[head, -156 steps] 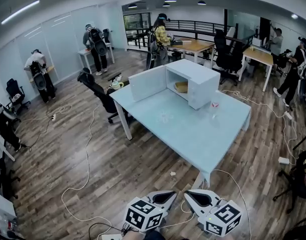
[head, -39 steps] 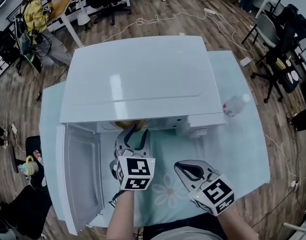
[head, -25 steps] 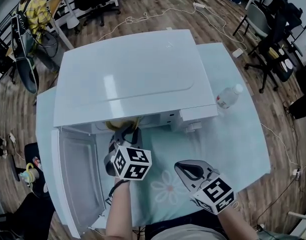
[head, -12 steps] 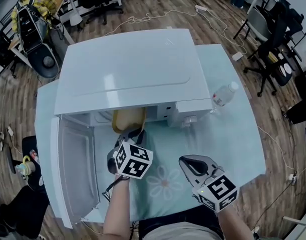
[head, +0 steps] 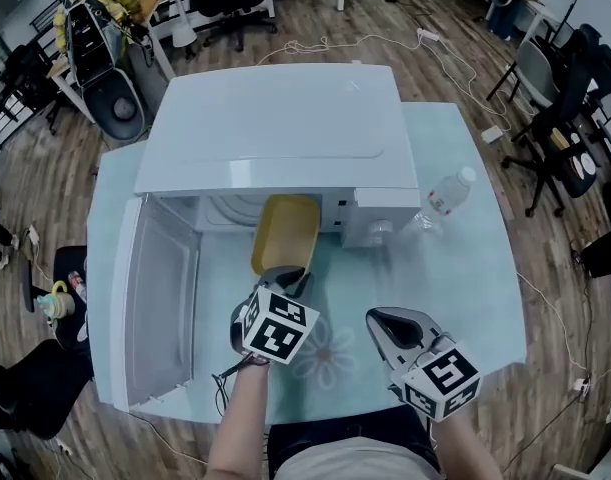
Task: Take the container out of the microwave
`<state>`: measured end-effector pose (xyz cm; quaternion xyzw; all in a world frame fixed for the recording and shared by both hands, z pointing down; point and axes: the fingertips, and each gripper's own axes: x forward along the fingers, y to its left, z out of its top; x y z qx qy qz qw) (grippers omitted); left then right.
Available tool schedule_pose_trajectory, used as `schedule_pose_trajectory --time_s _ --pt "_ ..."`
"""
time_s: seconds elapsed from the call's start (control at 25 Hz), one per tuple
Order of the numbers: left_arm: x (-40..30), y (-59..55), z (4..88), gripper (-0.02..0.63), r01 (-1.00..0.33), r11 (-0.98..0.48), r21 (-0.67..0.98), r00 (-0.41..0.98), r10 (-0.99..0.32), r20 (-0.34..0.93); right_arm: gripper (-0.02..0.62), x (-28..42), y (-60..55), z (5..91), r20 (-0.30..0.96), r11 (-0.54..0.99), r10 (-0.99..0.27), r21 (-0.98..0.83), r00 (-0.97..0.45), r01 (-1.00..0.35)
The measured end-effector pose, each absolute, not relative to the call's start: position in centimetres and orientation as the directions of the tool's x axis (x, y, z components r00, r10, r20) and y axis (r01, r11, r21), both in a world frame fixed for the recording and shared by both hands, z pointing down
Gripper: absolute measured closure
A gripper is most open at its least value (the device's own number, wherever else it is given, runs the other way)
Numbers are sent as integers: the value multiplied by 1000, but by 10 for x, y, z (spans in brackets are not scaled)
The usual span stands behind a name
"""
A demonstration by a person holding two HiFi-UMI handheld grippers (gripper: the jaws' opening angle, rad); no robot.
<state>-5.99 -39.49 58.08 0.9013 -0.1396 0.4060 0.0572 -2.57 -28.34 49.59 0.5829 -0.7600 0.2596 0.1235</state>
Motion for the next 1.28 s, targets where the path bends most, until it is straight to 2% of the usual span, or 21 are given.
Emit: schedule_pose_trajectory --time_s 0.48,0.8,1.0,1.28 --pt "-88 -315 567 569 -400 -916 21 606 -248 755 586 -41 -252 476 404 377 -791 -269 -459 -886" --pt "-89 -253 528 569 -494 -867 60 674 -339 656 586 -55 -211 450 278 554 -724 -311 -631 -772" --pt "-81 -208 488 570 -478 -877 50 756 -382 531 586 -67 -179 432 216 664 -657 -287 -722 -691" --pt "-70 -161 458 569 -508 -856 90 801 -431 416 586 -52 -147 420 199 661 -685 -234 -701 -713"
